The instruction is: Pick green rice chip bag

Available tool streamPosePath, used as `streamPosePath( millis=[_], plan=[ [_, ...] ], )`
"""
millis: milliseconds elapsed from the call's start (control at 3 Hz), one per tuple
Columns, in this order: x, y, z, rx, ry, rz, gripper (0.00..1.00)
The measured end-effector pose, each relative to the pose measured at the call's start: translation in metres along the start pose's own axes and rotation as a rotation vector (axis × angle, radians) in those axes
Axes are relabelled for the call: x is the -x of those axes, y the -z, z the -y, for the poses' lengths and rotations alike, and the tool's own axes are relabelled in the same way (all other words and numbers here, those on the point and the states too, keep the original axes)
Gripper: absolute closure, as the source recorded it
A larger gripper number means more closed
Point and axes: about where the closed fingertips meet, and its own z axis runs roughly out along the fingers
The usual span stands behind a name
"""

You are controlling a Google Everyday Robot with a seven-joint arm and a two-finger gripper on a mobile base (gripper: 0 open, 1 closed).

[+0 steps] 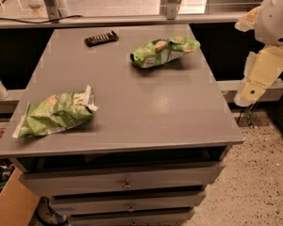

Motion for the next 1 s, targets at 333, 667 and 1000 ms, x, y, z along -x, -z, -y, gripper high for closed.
streamPosePath(
  millis=[333,667,1000],
  plan=[
    [0.025,-0.018,0.036,-0.027,0.040,0.117,0.00],
    [0.057,-0.044,0.073,-0.075,0.075,0.208,0.00],
    [0.057,-0.044,0.073,-0.075,0.075,0.208,0.00]
  ],
)
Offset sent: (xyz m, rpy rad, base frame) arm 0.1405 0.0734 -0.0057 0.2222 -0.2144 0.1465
